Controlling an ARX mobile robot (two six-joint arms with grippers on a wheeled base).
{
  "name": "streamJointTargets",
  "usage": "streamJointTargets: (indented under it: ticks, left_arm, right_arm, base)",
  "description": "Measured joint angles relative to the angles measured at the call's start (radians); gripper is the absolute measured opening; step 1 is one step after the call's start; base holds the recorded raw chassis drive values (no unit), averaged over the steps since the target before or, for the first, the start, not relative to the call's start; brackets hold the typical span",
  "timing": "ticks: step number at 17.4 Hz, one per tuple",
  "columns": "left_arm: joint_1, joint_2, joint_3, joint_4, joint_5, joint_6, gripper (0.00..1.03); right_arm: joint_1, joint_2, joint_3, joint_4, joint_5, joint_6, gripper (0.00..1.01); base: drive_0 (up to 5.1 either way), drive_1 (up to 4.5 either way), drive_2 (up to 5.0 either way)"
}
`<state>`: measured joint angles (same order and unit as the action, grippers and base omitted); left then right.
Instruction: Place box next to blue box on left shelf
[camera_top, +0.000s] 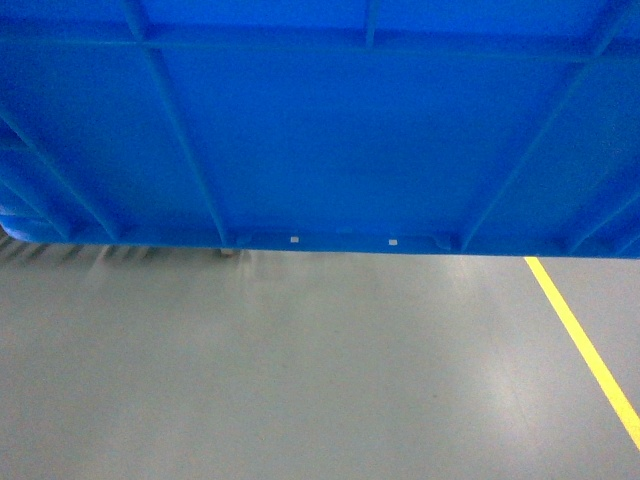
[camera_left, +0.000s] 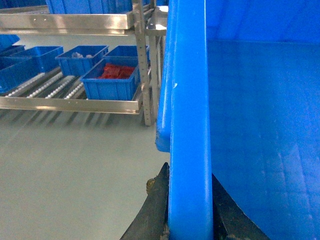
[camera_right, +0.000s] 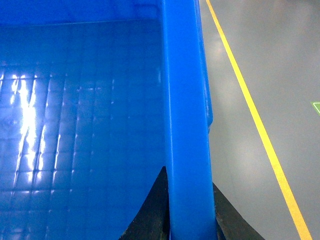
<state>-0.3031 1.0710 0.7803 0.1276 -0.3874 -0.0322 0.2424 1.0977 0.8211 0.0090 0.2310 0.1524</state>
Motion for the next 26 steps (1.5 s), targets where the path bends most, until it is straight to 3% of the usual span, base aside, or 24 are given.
streamJointTargets:
  ticks: [26]
  left_arm:
    - [0.0,0.0,0.0,0.003,-0.001,-0.001,0.09]
  right_arm:
    - [0.0,0.0,0.0,0.003,0.0,0.0,0.09]
  base:
    - [0.0,4.17,-4.2]
